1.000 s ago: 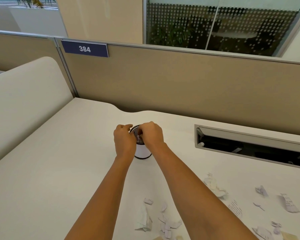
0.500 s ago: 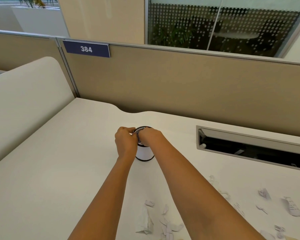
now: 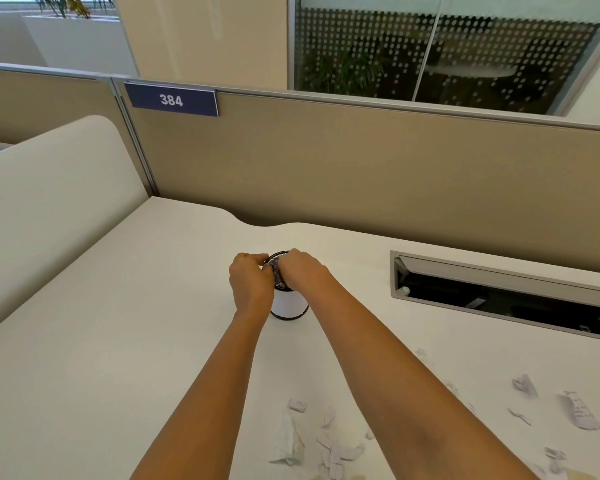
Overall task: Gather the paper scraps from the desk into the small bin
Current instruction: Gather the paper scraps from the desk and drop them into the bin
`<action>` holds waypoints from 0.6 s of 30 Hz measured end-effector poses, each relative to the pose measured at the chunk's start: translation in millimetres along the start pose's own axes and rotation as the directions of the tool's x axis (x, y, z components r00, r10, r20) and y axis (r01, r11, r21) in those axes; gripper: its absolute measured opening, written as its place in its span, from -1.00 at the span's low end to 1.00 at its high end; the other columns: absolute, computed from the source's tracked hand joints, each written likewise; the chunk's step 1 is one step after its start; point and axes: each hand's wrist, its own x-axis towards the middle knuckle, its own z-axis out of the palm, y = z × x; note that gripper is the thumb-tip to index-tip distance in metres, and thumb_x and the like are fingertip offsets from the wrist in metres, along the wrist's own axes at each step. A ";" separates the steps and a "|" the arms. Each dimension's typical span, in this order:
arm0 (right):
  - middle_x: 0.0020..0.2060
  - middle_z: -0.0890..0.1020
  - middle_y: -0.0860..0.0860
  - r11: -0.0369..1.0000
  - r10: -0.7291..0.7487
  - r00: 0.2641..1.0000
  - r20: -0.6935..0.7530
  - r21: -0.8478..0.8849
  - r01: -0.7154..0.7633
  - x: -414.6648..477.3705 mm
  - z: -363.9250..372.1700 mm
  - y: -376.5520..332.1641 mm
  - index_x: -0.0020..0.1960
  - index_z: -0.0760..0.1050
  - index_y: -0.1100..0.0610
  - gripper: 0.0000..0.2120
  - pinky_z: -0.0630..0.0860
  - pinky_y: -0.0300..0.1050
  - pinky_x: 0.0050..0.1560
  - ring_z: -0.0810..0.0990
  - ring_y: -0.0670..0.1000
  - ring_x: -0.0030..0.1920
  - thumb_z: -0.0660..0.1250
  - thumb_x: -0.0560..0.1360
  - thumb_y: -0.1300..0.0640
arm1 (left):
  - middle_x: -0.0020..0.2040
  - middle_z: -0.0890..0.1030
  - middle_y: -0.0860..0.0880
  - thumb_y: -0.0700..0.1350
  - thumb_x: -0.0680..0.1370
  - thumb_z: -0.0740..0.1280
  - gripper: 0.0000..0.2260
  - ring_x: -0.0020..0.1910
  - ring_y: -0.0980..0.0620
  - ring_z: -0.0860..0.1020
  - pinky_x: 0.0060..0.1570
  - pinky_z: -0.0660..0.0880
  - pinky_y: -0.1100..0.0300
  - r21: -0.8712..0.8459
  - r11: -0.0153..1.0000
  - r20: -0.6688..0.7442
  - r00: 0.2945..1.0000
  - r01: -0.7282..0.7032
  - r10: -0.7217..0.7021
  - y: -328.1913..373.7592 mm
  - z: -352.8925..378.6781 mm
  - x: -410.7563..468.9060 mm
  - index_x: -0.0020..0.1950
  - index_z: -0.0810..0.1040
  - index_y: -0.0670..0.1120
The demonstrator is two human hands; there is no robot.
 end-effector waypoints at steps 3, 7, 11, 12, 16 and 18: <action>0.09 0.57 0.14 0.999 0.002 0.998 -0.067 0.044 0.001 -1.4 4.8 7.2 0.13 0.53 0.27 -0.79 0.48 -0.11 0.01 0.55 0.12 -0.01 0.27 0.52 0.26 | 0.21 0.57 -0.17 -0.27 0.52 0.29 -0.74 0.15 -0.13 0.56 0.09 0.46 0.17 0.019 1.000 -0.002 1.000 0.005 -0.005 4.2 -2.7 -2.7 0.20 0.57 -0.23; 0.10 0.56 0.16 0.983 -0.022 0.950 -0.313 0.165 0.077 -18.0 12.2 31.4 0.15 0.59 0.20 -0.73 0.48 -0.08 0.06 0.56 0.16 0.09 0.24 0.51 0.33 | 0.22 0.53 -0.16 -0.17 0.55 0.30 -0.73 0.18 -0.09 0.52 0.14 0.45 0.15 0.066 0.996 -0.033 0.998 -0.055 0.057 11.0 -11.6 -10.6 0.24 0.55 -0.19; 0.07 0.55 0.17 0.964 0.038 0.927 -0.374 0.257 0.064 -48.0 24.2 59.5 0.13 0.60 0.16 -0.61 0.47 -0.07 0.03 0.55 0.17 0.08 0.13 0.50 0.45 | 0.19 0.51 -0.15 -0.15 0.56 0.29 -0.75 0.18 -0.10 0.50 0.02 0.42 0.17 0.086 0.988 -0.047 0.990 -0.128 0.132 12.3 -19.8 -29.3 0.22 0.55 -0.15; 0.06 0.56 0.16 0.963 0.058 0.928 -0.367 0.266 0.045 -56.1 29.2 65.4 0.13 0.60 0.16 -0.62 0.48 -0.07 0.02 0.56 0.17 0.07 0.14 0.50 0.45 | 0.18 0.52 -0.14 -0.15 0.56 0.29 -0.76 0.17 -0.10 0.49 -0.01 0.41 0.18 0.092 0.986 -0.045 0.989 -0.138 0.142 11.1 -21.2 -35.9 0.20 0.55 -0.14; 0.08 0.56 0.17 0.954 0.135 0.942 -0.308 0.297 -0.040 -87.7 52.9 85.9 0.13 0.59 0.18 -0.67 0.50 -0.07 0.06 0.57 0.15 0.08 0.16 0.53 0.42 | 0.16 0.53 -0.15 -0.15 0.55 0.30 -0.77 0.15 -0.11 0.50 -0.03 0.43 0.16 0.116 0.982 -0.027 0.988 -0.148 0.152 5.6 -26.9 -66.2 0.18 0.55 -0.15; 0.11 0.56 0.17 0.948 0.162 0.945 -0.284 0.311 -0.069 -103.6 64.9 94.1 0.15 0.58 0.18 -0.71 0.50 -0.09 0.08 0.57 0.15 0.09 0.18 0.55 0.39 | 0.17 0.52 -0.14 -0.15 0.54 0.29 -0.75 0.17 -0.11 0.49 0.04 0.46 0.12 0.127 0.982 0.007 0.990 -0.142 0.142 1.7 -29.2 -82.3 0.21 0.54 -0.15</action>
